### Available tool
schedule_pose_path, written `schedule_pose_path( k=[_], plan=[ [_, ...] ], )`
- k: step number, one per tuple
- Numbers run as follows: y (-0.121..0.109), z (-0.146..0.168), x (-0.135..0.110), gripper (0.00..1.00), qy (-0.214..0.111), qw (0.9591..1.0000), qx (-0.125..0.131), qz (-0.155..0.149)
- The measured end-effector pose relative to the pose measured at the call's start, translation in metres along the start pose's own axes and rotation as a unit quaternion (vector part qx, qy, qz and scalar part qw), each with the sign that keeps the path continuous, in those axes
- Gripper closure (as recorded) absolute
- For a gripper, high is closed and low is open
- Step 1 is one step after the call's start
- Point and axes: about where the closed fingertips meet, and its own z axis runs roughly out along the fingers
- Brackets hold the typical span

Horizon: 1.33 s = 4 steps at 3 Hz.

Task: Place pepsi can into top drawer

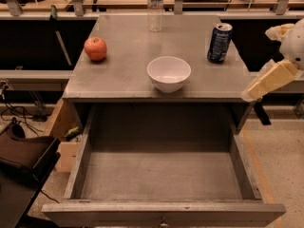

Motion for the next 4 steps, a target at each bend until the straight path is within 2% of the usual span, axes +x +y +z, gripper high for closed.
schedule_pose_path(
  k=[1, 2, 3, 4],
  plan=[
    [-0.033, 0.021, -0.003, 0.00, -0.114, 0.9927, 0.039, 0.001],
    [-0.066, 0.034, -0.011, 0.00, -0.209, 0.9738, 0.089, -0.001],
    [-0.066, 0.034, -0.011, 0.00, -0.209, 0.9740, 0.088, 0.000],
    [-0.081, 0.043, -0.017, 0.00, -0.231, 0.9684, 0.093, 0.010]
  ],
)
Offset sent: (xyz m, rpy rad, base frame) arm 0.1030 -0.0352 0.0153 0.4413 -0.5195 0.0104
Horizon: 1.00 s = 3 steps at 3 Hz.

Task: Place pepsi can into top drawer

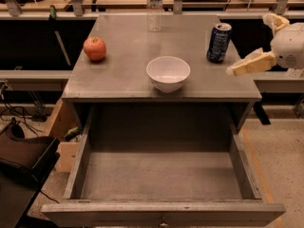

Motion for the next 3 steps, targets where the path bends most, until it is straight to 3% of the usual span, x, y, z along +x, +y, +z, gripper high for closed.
schedule_pose_path(
  k=[2, 3],
  plan=[
    [-0.077, 0.017, -0.016, 0.00, -0.086, 0.9941, 0.059, 0.028],
    [-0.104, 0.026, -0.013, 0.00, -0.097, 0.9900, 0.081, 0.062]
  ],
)
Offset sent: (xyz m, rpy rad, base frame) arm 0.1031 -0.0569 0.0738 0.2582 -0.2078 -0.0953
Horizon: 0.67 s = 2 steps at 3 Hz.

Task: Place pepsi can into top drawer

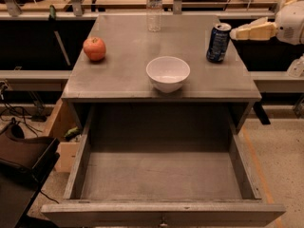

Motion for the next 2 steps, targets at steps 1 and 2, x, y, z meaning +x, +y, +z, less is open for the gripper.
schedule_pose_path(
  k=[1, 2],
  plan=[
    [-0.014, 0.009, 0.020, 0.00, -0.001, 0.9983, 0.016, 0.055],
    [-0.021, 0.014, 0.045, 0.00, -0.002, 0.9945, 0.027, 0.101]
  ],
)
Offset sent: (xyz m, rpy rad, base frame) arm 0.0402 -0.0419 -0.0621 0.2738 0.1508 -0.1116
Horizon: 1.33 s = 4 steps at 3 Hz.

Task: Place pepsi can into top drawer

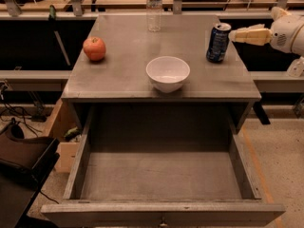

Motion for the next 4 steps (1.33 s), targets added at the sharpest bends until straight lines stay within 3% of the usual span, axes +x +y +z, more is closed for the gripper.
schedule_pose_path(
  k=[1, 3, 4],
  plan=[
    [-0.011, 0.015, 0.035, 0.00, 0.004, 0.9988, 0.001, 0.050],
    [-0.022, 0.051, 0.066, 0.00, 0.018, 0.9971, -0.011, 0.073],
    [-0.013, 0.072, 0.074, 0.00, 0.029, 0.9963, -0.029, 0.076]
  ],
)
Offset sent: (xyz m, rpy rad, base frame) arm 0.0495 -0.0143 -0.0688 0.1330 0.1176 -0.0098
